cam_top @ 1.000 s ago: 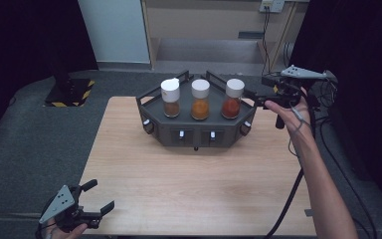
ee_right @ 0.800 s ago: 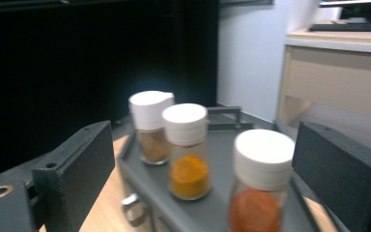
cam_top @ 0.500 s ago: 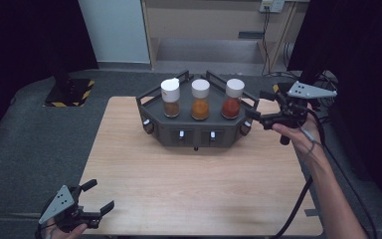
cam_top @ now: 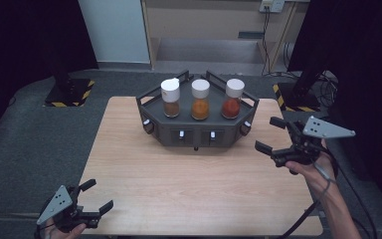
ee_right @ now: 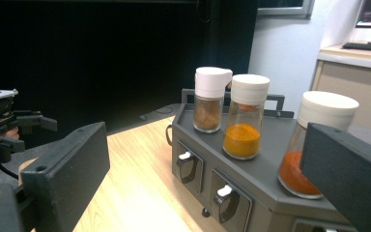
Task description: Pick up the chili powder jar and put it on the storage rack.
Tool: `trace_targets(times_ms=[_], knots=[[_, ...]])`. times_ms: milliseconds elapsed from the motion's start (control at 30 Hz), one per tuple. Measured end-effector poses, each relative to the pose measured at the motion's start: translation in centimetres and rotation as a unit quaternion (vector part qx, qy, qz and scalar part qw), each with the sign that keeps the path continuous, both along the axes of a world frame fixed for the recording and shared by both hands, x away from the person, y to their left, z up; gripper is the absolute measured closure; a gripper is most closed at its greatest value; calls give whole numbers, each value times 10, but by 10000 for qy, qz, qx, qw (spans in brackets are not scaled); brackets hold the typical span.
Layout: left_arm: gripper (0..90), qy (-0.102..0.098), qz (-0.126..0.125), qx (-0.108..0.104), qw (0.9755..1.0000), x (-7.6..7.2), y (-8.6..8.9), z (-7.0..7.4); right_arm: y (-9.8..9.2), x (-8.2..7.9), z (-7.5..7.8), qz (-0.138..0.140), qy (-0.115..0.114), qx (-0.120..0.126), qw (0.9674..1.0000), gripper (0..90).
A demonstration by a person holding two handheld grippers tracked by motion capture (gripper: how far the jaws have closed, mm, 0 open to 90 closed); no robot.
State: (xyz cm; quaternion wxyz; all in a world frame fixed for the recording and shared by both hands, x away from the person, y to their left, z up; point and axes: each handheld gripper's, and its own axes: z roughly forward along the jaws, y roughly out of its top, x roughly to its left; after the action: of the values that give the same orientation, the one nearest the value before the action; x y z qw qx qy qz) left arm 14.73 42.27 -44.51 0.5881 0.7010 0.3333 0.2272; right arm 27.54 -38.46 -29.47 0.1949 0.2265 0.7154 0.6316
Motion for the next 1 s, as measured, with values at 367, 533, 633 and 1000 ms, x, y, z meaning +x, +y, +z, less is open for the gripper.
trace_targets(times_ms=[367, 533, 633, 1000], knots=[[17, -27, 23, -11, 10000, -1, 0, 0, -10, -40, -34, -15, 10, 67, 10000, 39], [17, -34, 4, 2, 10000, -1, 1, 0, -8, -58, -51, -159, 28, -13, 9999, 39], [17, -47, 8, -13, 10000, -2, 1, 0, -9, -66, -63, -250, 56, 31, 9997, 41], [24, -286, 141, 18, 9995, -8, -1, 0, -3, -103, -94, -770, 106, 18, 9970, 42]])
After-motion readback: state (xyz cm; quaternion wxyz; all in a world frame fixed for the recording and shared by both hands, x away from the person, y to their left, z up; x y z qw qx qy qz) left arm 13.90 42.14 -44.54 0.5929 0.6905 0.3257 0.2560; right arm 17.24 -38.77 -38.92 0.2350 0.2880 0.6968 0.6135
